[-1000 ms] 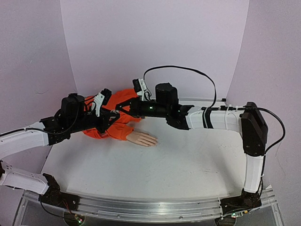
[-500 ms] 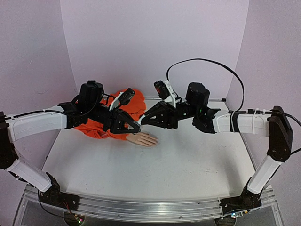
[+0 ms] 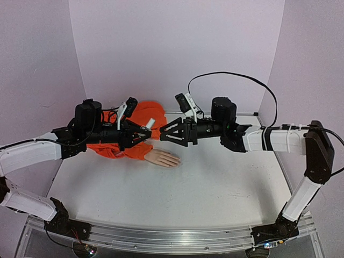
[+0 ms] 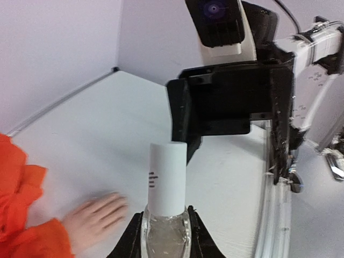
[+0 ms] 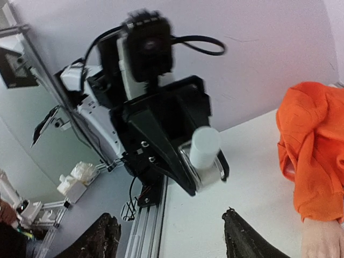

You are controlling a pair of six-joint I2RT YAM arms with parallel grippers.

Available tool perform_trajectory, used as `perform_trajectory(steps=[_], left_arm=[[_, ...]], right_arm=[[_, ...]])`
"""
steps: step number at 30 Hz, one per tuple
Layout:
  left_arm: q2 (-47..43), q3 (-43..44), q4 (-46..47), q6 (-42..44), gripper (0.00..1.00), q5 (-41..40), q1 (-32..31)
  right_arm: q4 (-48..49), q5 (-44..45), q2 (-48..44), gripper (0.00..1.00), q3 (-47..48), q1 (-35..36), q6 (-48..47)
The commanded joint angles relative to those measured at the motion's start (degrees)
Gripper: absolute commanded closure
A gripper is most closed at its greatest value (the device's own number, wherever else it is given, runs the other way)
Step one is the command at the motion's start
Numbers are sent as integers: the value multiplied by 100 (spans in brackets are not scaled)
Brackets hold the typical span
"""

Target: Paint the nails

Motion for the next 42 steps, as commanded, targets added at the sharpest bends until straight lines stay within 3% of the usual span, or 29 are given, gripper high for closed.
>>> perform_trajectory(steps=[1,9,12,18,25,34,37,38,40,42], left_arm=[[-501,-287,433,828,100,-2614,-92],[-686,-511,440,981,100,-3300,-139],[-659,-507,433,952,100,-3294,-147],[-563,-465,423,893,100,-3162,-179],[-470,-351,367,837,100,-2998,-249],[-373,-205,301,710,100,-2993,-333],[-368,-132,283,582,100,-2870,-333],[-366,-110,275,519,100,-2755,-331],[-322,-24,225,488,100,-2256,-326],[-274,84,130,460,100,-1465,-291]], right_arm=[[-195,1207,261,31,447,29,916],[-302,2238,1058,31,1620,451,2125],[-314,2388,1273,41,1898,539,2463],[-316,2665,1481,48,2119,608,2669],[-316,2819,1538,65,2289,618,2723],[-260,2661,1647,81,2246,618,2742],[-116,2473,1624,93,2140,605,2693],[-12,2366,1599,98,2077,589,2636],[342,1928,1523,100,1919,536,2397],[1041,876,1412,100,1663,473,1929]])
